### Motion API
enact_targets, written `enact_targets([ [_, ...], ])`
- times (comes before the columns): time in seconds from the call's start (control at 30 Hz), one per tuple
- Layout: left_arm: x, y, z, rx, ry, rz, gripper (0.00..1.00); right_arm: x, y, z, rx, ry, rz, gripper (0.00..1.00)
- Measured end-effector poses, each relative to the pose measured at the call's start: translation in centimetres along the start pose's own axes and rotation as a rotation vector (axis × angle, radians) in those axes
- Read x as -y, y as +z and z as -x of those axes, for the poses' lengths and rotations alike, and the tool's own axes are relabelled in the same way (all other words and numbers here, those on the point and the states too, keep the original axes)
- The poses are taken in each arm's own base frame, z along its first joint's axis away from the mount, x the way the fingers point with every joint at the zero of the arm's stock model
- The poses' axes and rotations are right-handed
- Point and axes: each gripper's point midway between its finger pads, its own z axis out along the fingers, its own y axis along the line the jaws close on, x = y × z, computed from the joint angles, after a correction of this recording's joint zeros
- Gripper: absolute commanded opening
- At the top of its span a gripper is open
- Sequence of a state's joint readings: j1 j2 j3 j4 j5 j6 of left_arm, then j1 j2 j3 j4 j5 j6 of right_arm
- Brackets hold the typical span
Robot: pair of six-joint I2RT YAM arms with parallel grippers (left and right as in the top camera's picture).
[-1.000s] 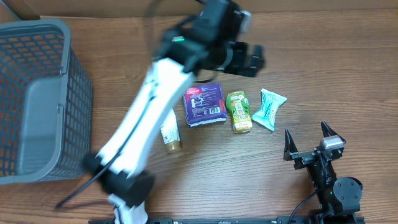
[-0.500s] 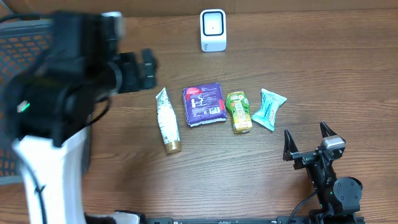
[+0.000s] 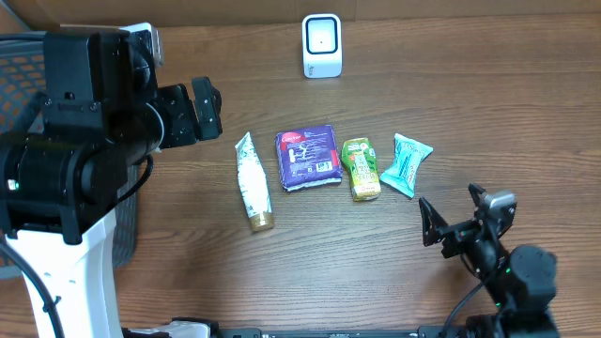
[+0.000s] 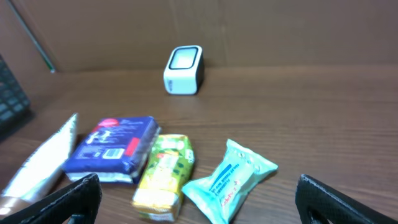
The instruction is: Scan the item barcode
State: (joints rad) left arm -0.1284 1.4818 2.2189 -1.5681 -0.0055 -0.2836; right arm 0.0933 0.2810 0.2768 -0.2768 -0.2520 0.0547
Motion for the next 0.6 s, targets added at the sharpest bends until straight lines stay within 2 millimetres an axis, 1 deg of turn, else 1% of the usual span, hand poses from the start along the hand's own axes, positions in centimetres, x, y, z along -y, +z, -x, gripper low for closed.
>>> enact_targets([
  [0.07,0.0,0.1,0.0,-0.004,0.000,0.001,0.99,-0.4,-0.2,1.6,-0.033,0.011,0.004,1.00],
  [0.17,0.0,0.2,0.0,-0.005,0.000,0.002,0.99,-0.7,-0.2,3.1,-0.133,0.041,-0.004,1.00],
  [0.37,0.0,0.4,0.0,-0.009,0.000,0.004,1.00,-0.8,0.6,4.5,-0.353,0.109,-0.023,1.00],
  [0.47,0.0,0.4,0.0,-0.009,0.000,0.005,1.00,-0.8,1.0,4.6,-0.475,0.146,-0.032,1.00],
  [0.53,0.0,0.4,0.0,-0.010,0.000,0.006,1.00,-0.7,1.6,4.6,-0.559,0.172,-0.036,1.00],
  [0.6,-0.1,0.4,0.0,-0.010,0.000,0.007,1.00,-0.8,2.7,4.3,-0.628,0.201,-0.021,1.00],
])
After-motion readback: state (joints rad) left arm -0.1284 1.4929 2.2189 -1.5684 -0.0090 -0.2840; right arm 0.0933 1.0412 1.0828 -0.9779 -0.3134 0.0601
